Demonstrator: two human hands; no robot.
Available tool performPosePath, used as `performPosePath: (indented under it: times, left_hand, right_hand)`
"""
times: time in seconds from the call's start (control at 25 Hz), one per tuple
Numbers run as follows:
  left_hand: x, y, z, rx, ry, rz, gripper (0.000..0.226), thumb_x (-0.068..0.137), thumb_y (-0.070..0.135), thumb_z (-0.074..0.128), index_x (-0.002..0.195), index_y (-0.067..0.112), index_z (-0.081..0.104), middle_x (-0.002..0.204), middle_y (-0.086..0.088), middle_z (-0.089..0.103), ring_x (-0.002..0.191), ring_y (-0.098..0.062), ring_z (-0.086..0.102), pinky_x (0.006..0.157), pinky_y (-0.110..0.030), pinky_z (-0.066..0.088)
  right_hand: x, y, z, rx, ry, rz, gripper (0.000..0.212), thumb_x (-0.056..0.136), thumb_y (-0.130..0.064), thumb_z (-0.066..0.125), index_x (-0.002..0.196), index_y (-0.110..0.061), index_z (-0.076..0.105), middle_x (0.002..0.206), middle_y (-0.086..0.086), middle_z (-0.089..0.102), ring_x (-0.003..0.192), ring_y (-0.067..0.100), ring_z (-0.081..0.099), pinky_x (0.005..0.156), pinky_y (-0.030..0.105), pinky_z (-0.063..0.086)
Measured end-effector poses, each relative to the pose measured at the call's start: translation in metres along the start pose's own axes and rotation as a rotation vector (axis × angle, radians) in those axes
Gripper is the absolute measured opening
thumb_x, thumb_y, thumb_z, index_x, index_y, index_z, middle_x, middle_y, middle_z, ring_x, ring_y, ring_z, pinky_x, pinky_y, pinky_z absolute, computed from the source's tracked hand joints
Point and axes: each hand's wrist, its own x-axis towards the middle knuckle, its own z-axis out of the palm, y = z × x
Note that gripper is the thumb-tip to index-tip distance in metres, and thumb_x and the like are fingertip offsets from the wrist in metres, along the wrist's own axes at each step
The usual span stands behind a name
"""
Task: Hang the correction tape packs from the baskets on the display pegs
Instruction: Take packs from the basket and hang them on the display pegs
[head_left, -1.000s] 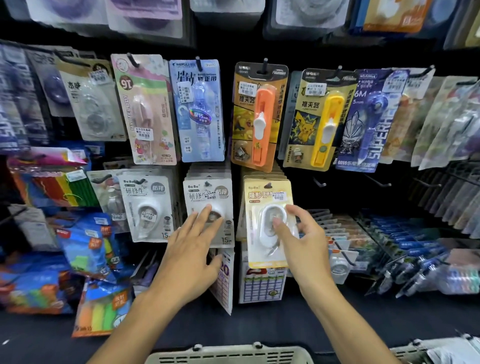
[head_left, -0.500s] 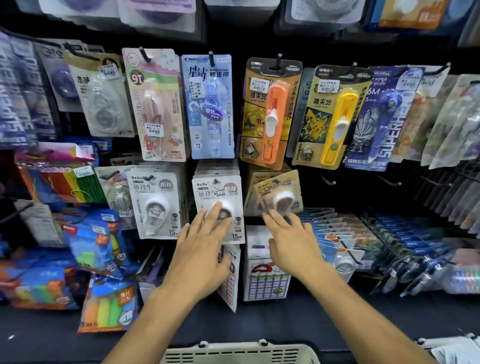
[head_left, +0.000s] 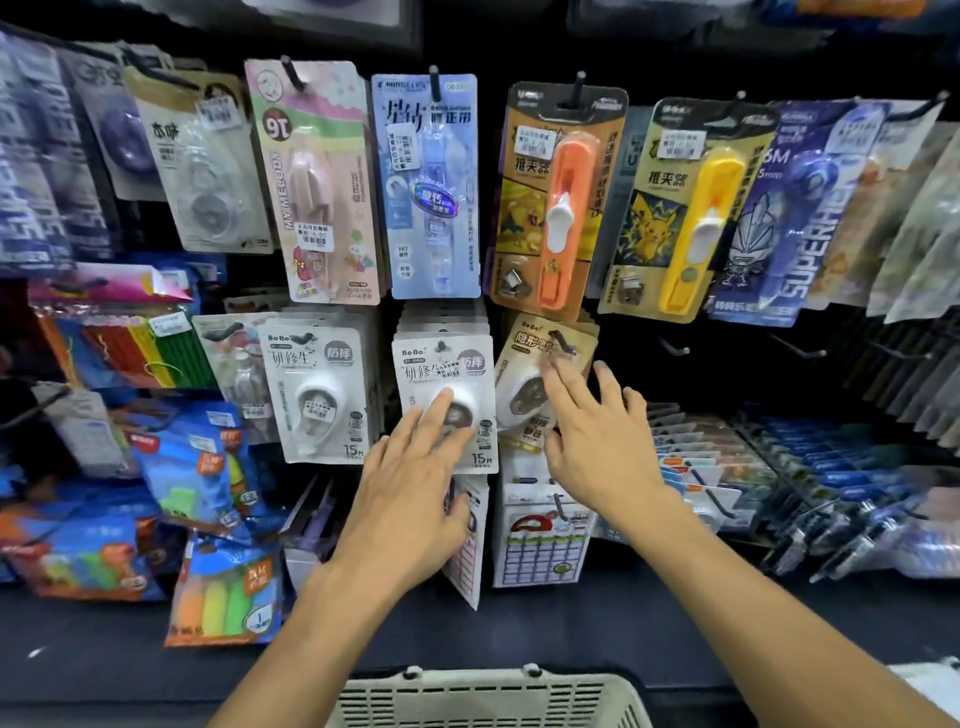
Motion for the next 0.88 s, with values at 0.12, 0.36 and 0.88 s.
performPosePath:
  times: [0.12, 0.36, 0.88]
  left_hand:
    - [0.000, 0.001, 0.001, -0.008, 0.005, 0.014, 0.070, 0.096, 0.032, 0.054, 0.158, 0.035, 0.022, 0.169, 0.013, -0.013, 0.156, -0.016, -0.003, 0.126, -0.039, 0.007]
    - [-0.007, 0.001, 0.003, -0.041, 0.147, 0.046, 0.065, 0.091, 0.025, 0.061, 0.152, 0.028, 0.039, 0.169, -0.001, 0.013, 0.154, -0.024, 0.014, 0.123, -0.044, 0.018]
    - [-0.230, -0.043, 0.267, -0.205, -1.109, -0.491, 0.054, 0.092, 0.023, 0.062, 0.144, 0.025, 0.050, 0.144, -0.004, 0.058, 0.124, -0.021, 0.059, 0.097, -0.030, 0.049]
  right_hand:
    - [0.022, 0.003, -0.006, 0.018, -0.068, 0.033, 0.076, 0.098, -0.035, 0.045, 0.160, -0.025, 0.002, 0.169, -0.001, 0.010, 0.150, 0.036, 0.019, 0.110, 0.052, 0.032]
    - [0.017, -0.008, -0.006, 0.184, -0.051, 0.061, 0.080, 0.098, -0.030, 0.049, 0.161, -0.024, 0.000, 0.169, 0.001, 0.009, 0.150, 0.035, 0.018, 0.112, 0.052, 0.030]
    - [-0.288, -0.049, 0.252, 0.645, -1.008, 0.635, 0.031, 0.091, -0.021, 0.060, 0.121, -0.014, 0.062, 0.122, 0.009, 0.069, 0.104, 0.028, 0.067, 0.074, 0.029, 0.049]
